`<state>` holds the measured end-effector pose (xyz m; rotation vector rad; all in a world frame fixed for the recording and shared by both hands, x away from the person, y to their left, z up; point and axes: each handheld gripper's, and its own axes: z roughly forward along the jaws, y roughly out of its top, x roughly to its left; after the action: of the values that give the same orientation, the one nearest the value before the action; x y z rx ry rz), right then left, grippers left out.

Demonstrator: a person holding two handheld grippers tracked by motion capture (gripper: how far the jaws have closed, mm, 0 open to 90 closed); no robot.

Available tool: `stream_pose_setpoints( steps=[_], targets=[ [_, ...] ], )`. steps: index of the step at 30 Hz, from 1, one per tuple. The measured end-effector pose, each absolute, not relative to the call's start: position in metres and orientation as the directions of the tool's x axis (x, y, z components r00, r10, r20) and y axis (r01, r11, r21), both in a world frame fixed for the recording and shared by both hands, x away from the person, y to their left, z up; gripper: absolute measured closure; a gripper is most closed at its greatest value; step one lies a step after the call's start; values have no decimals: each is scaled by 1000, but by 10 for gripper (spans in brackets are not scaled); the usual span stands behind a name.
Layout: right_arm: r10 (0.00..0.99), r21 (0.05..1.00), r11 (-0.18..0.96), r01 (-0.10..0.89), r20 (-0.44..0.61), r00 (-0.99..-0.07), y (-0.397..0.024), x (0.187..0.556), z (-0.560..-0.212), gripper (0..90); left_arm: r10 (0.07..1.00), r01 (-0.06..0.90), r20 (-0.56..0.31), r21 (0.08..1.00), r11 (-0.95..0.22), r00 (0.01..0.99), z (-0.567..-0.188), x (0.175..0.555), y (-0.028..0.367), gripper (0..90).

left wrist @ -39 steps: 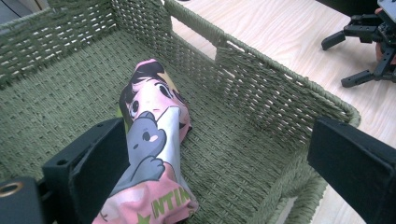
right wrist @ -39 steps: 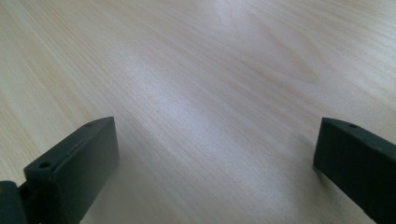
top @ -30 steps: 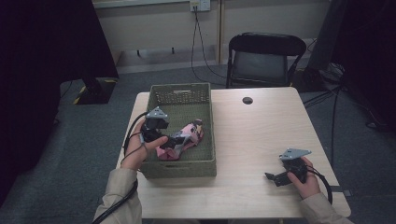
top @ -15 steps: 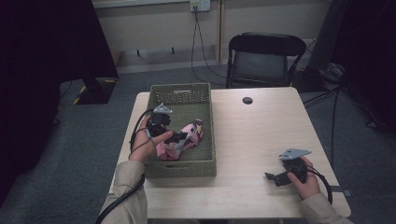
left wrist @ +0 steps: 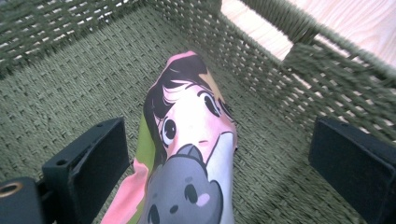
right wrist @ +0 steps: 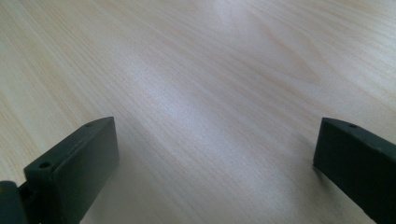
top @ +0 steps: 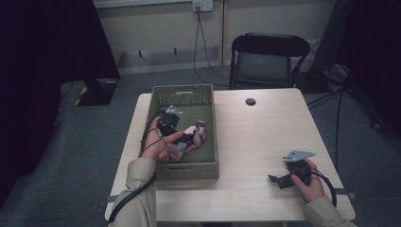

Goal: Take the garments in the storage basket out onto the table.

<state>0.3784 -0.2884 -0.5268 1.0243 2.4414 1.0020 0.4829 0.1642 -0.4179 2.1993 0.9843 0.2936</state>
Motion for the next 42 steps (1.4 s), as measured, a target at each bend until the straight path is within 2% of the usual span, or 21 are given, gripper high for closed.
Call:
stream_pose_setpoints(
  steps=[18,23,29,33,38,41,42],
  targets=[
    [717,707,500,501,-14,-697,-288,378,-527,0,747,627,-90,614,-478,658,-454,497,159,47],
    [717,707,500,501,-14,-697,-288,378,-527,0,773,683,-89,539,-494,629,-464,500,161,37],
    [717,707,500,501,-14,-697,-288,378,-527,0,782,708,-81,489,-509,618,-478,503,159,49],
    [717,707,500,500,-14,-697,-288,378,-527,0,781,726,-78,434,-533,620,-485,504,158,82],
    [717,707,500,501,-14,-697,-288,378,-527,0,776,727,-66,409,-552,627,-488,504,159,161],
    [717,707,500,501,-14,-697,-288,378,-527,0,769,712,-25,400,-578,639,-487,503,158,296],
    [717,707,500,501,-14,-697,-288,378,-527,0,771,712,-18,396,-579,637,-487,502,157,315]
  ],
)
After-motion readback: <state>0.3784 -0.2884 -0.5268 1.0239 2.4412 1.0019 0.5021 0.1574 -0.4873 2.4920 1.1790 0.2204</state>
